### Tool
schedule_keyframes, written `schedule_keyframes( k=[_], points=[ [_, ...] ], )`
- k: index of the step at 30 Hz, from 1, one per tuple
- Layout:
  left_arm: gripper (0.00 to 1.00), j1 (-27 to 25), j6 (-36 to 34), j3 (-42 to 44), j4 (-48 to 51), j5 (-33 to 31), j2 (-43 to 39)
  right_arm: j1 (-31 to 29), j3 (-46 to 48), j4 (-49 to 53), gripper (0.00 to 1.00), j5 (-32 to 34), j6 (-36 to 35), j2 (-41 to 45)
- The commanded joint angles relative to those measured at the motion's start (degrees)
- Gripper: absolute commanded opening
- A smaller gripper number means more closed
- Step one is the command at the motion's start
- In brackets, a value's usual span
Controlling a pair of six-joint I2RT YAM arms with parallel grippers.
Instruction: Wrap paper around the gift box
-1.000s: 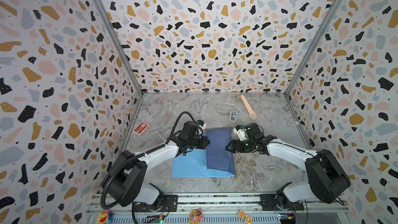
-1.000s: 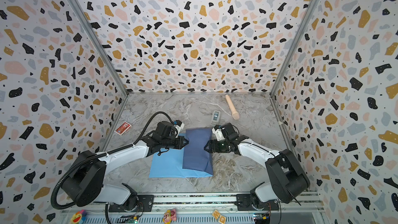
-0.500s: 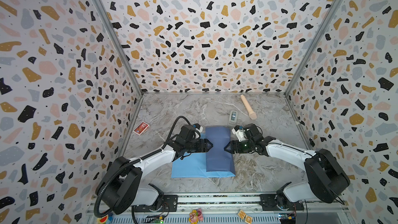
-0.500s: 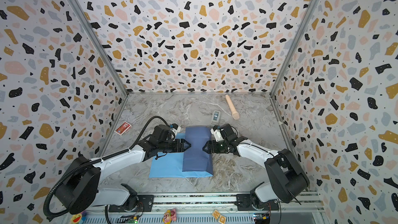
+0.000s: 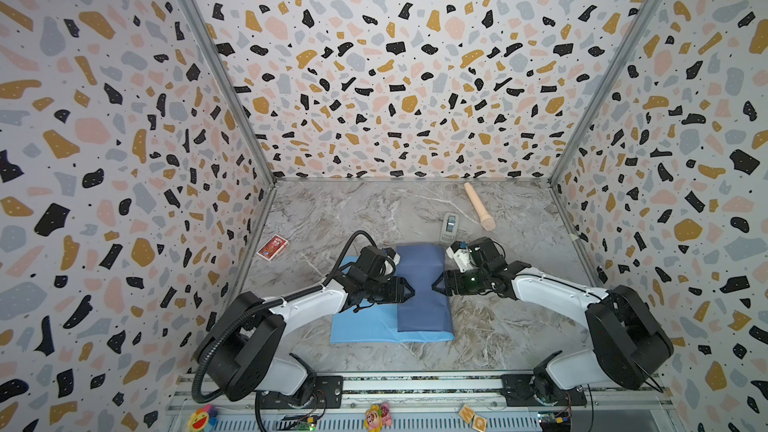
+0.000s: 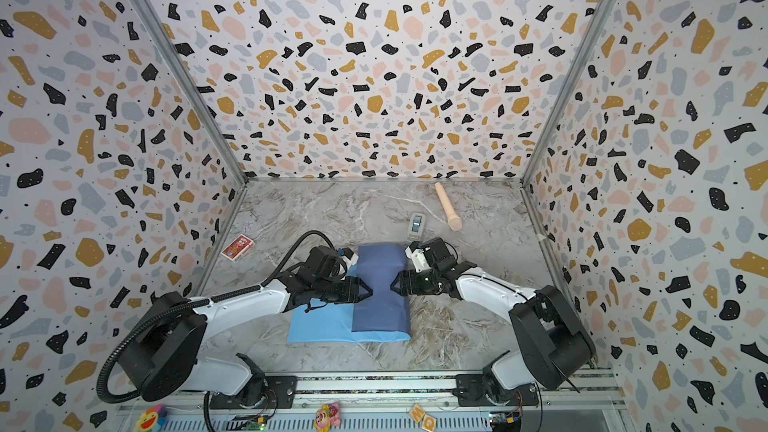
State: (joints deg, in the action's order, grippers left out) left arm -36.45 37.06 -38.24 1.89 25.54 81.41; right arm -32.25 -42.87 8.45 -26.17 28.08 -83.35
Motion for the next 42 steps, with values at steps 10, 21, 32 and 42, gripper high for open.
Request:
schedule_keyframes(
  k=[10, 21, 32, 42],
  points=[
    [0.37, -0.3, 3.2, 4.6, -0.7, -3.1, 1.1, 3.4, -6.4, 9.2, 0.79, 0.9, -5.3, 1.0],
    [0.28, -0.3, 3.4, 6.7, -0.7, -4.3, 0.7, 3.4, -5.4, 10.4, 0.75, -2.3, -3.8, 3.2],
    [0.21, -0.2, 3.1, 7.4, -0.3, -5.3, 0.9, 3.1, -6.6, 6.9, 0.68, -4.4, -2.2, -0.3],
    [0.16, -0.3, 2.8, 7.5, 0.1, -5.8, 0.7, 6.0, -9.2, 12.0, 0.75, -5.6, -7.7, -3.0]
  ],
)
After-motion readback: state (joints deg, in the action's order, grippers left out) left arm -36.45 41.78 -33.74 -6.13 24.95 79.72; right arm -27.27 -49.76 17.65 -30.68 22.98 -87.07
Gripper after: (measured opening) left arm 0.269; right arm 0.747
